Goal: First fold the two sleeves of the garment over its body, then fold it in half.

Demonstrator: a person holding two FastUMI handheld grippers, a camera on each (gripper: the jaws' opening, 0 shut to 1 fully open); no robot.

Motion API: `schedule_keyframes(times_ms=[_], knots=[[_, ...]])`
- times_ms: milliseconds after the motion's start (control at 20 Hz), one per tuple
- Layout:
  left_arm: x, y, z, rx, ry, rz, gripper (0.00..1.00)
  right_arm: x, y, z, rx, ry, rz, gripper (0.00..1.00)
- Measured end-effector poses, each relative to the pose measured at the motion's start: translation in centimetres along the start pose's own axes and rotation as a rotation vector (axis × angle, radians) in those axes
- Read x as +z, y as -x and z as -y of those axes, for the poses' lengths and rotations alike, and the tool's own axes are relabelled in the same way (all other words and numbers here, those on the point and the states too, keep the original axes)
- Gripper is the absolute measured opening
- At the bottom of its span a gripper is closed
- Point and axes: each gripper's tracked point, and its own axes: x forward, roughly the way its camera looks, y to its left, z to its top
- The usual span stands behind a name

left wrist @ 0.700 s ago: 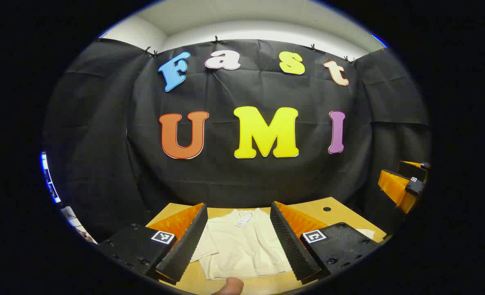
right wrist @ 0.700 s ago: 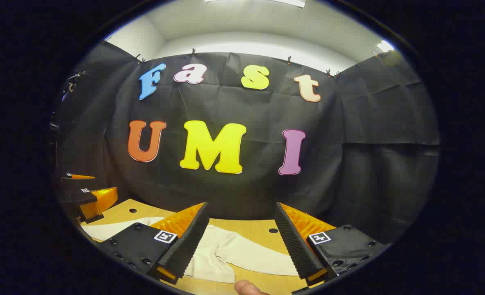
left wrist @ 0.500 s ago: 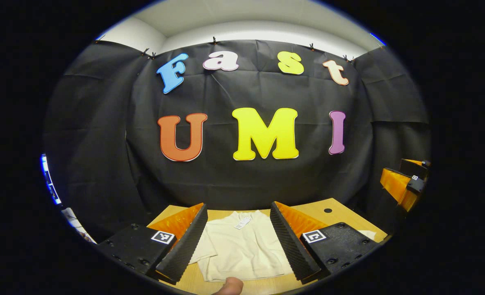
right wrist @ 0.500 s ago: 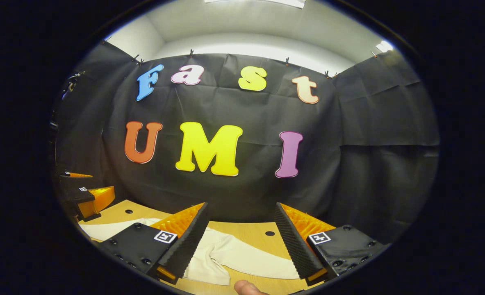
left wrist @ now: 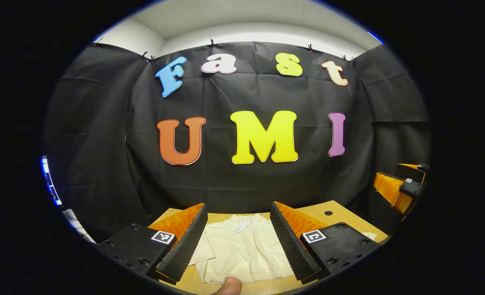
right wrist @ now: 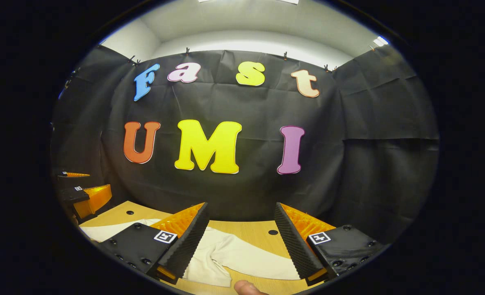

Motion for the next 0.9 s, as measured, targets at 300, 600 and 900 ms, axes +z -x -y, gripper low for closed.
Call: schedule_keyframes(times_ms=[300,600,900], knots=[[-0.4,-0.2,0.1,0.013,0.004,-0.013,0.97,-0.3,-0.4,0.3,0.004,-0.008,-0.004,1.00],[0.2,-0.1,0.6,0.017,0.009,0.016,0.97,-2.3,-2.6,5.2,-0.092,-0.024,-0.023,1.00],[0.7,0.5,2.9,0.028,-0.001,0.031,0.97,-11.5,-4.7,15.6,-0.247,-0.095,-0.155,1.00]])
